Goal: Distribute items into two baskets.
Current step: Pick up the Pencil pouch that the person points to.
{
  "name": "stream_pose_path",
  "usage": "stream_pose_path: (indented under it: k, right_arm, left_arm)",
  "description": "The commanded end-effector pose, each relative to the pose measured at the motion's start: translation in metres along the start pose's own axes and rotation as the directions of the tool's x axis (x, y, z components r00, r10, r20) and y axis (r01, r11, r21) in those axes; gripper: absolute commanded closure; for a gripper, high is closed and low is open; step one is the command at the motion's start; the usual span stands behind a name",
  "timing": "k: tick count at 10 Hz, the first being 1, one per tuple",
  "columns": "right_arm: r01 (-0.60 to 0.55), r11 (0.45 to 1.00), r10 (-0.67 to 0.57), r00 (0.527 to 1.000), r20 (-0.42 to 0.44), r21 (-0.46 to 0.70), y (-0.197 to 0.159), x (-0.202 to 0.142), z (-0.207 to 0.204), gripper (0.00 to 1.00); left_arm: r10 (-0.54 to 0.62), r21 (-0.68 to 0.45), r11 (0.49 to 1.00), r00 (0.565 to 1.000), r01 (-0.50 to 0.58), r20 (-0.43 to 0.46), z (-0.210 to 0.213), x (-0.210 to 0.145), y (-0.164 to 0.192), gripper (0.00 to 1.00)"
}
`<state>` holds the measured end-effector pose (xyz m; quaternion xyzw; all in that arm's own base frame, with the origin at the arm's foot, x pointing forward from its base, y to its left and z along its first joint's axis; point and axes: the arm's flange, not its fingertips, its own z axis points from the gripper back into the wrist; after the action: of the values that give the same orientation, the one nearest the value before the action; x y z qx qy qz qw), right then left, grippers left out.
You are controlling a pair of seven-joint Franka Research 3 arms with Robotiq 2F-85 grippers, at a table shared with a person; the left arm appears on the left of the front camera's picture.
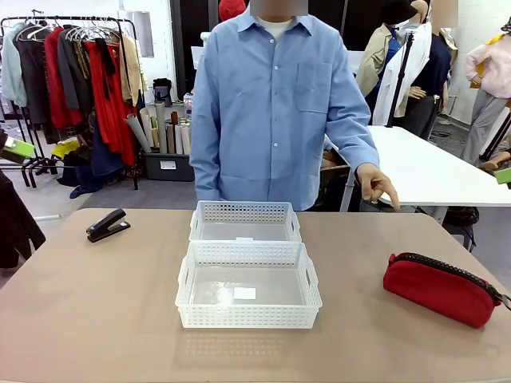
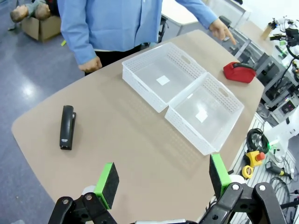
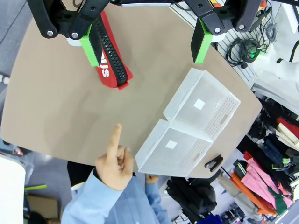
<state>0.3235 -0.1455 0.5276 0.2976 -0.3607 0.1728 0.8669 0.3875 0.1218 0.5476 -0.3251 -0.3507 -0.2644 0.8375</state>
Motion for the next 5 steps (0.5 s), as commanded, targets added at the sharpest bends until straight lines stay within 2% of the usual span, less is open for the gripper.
stream_pose_path:
  k: [1,5]
  right_arm:
    - [-0.005,1.000,0.005,1.000,0.000,0.009,0.0003,0.0008,-0.0009,0.00]
    - [-0.005,1.000,0.005,1.000,0.000,0.009,0.0003,0.0008,-0.0009,0.00]
  left_arm:
    - [0.004,0.004,1.000,1.000,-0.004,0.007,-0.0013,0.0025,-0.0026,0.00]
    - [0.004,0.004,1.000,1.000,-0.004,0.007,-0.0013,0.0025,-0.0026,0.00]
